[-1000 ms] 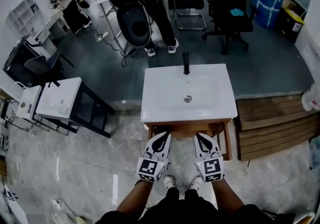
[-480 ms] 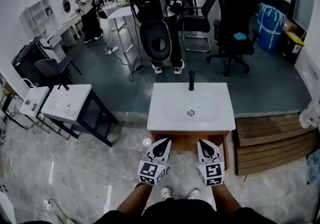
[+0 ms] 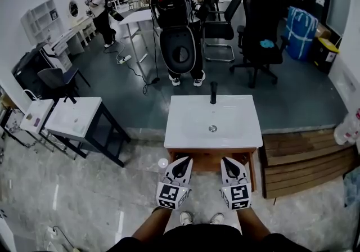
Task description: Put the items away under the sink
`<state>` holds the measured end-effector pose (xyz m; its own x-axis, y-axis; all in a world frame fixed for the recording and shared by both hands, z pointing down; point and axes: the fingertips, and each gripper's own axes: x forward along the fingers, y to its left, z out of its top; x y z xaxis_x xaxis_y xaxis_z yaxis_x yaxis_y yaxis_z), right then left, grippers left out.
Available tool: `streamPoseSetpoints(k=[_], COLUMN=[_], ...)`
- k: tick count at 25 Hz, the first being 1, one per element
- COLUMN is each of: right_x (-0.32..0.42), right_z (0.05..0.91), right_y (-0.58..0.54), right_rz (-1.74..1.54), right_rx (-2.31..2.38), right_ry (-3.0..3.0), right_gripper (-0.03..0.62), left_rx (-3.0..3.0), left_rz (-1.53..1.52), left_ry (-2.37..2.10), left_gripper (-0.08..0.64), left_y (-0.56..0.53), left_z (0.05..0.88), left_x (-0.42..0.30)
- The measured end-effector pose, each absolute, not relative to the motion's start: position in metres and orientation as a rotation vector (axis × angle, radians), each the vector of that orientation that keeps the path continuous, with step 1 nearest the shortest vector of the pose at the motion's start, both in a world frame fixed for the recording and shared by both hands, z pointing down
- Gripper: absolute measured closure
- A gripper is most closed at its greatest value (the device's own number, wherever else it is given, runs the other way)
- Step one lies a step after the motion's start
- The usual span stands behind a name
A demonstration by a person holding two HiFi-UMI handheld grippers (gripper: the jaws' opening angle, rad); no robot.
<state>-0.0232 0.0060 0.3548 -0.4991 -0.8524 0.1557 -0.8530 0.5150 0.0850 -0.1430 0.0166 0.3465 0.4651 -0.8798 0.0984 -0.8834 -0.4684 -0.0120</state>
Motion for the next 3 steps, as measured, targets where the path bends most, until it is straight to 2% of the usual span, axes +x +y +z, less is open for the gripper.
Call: streamPoseSetpoints(k=[3], right_x=[-0.0203], right_z=[0.3539], right_y=[0.0076], right_rz=[0.009], right_rx=[1.473], right_ry=[-2.574], right_gripper=[0.574], left_rx=[2.651], left_rz=[0.132], left_ry=[-1.596], left_gripper=[0.538], left_y=[0.0179], left_z=[0.3443], left_x=[-0.1394])
